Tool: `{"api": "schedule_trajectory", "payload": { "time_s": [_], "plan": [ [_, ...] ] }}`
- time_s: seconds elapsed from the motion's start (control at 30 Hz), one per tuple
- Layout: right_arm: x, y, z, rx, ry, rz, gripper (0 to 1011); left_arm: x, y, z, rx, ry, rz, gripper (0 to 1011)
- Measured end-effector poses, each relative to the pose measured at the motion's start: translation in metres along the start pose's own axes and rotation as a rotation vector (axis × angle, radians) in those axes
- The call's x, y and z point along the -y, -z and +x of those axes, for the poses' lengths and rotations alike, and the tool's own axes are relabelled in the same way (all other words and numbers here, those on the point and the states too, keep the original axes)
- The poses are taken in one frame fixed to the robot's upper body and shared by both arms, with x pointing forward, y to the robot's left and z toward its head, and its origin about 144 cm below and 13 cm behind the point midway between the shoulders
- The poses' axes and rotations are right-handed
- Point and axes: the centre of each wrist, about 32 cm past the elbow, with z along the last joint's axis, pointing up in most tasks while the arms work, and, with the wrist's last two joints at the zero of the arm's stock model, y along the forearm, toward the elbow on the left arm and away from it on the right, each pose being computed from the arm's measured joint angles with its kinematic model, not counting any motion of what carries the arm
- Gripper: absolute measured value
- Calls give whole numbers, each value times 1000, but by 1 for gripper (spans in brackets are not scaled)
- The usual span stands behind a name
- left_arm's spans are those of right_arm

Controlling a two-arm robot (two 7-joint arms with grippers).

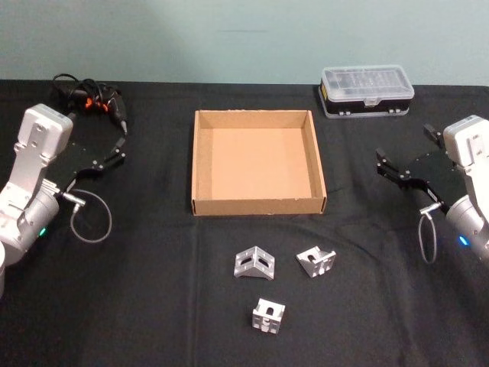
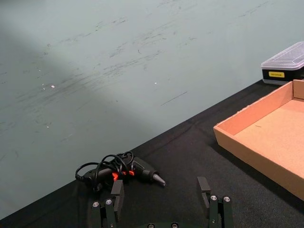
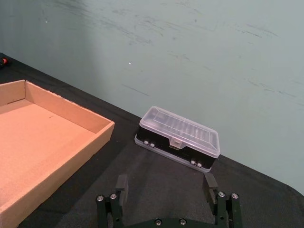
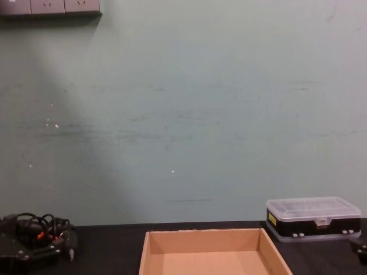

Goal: Use one hand to pick up the angle iron from the table and place it into the box.

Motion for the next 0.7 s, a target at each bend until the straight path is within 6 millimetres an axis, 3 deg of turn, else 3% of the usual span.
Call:
{"api": "schedule_trajectory", "payload": {
  "time_s": [0.7],
  "plan": [
    [0, 0, 0, 0, 0, 0, 1003, 0, 0, 0, 0, 0, 0, 1000]
  ]
}}
